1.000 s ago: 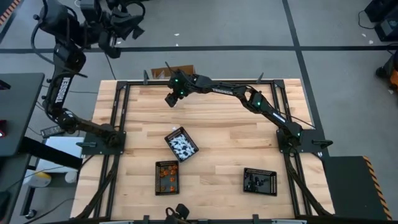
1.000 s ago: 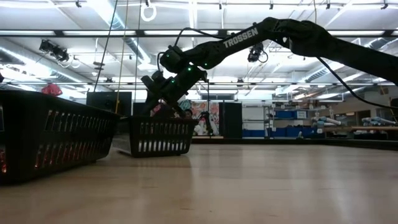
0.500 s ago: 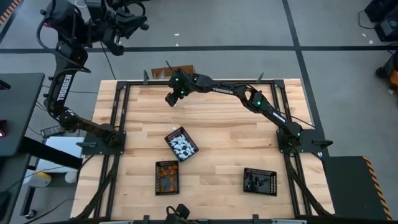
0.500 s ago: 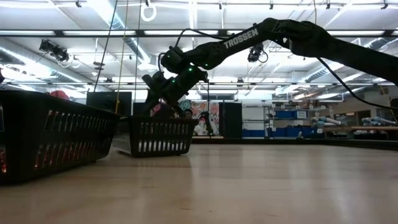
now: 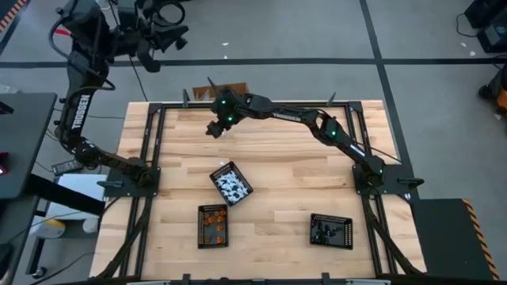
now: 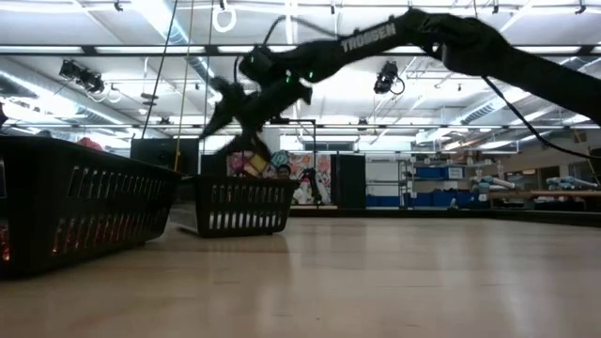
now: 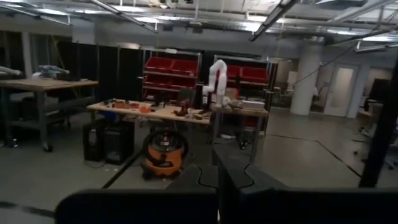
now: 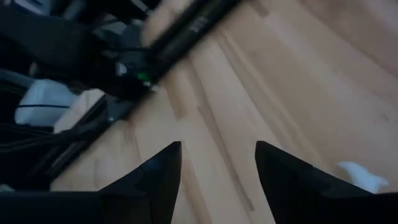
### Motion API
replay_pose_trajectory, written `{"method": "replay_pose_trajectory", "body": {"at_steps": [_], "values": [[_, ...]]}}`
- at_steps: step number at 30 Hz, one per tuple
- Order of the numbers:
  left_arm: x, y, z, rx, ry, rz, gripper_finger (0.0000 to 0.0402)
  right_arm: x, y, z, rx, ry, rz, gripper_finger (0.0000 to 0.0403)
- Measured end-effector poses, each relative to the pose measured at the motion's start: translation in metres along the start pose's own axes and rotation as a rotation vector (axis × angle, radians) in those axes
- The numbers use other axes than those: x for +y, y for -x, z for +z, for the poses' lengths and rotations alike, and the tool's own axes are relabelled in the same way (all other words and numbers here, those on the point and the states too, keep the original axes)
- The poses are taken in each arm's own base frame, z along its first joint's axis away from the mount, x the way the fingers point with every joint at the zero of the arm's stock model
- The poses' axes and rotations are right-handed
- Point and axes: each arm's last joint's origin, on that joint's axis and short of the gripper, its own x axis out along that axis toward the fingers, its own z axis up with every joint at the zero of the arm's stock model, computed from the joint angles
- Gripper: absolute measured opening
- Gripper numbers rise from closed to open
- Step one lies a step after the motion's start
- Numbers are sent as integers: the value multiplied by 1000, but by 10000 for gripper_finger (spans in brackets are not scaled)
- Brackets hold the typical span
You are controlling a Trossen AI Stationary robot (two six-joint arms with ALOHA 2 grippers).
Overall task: Sort Halloween decoration
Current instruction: Put the white ghost toy into the middle black basket
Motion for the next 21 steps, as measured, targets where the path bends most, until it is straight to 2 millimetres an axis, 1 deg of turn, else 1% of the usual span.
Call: {"method": "replay_pose_trajectory", "body": {"at_steps": [2,5,6,8,12,14,16,18,20,21], "values": [[-1,0,1,-5,-7,-13,0,17,12,2,-19,59,-19,210],[-2,0,4,-28,-31,-27,0,44,31,8,-108,185,-103,209],[-2,0,5,-35,-39,-29,0,50,35,9,-136,219,-125,208],[-3,1,6,-46,-50,-30,0,51,37,13,-171,261,-144,206],[-3,0,7,-55,-46,-31,0,29,32,20,-217,304,-212,201],[-3,0,9,-70,-39,-37,0,14,30,24,-231,305,-252,198],[-4,1,12,-91,-32,-43,0,-4,20,27,-257,311,-263,193],[-5,1,14,-108,-13,-50,0,-25,10,24,-235,281,-286,189],[-5,1,15,-117,5,-55,0,-39,3,21,-214,237,-299,186],[-5,1,15,-119,13,-56,0,-44,2,21,-218,222,-296,185]]}}
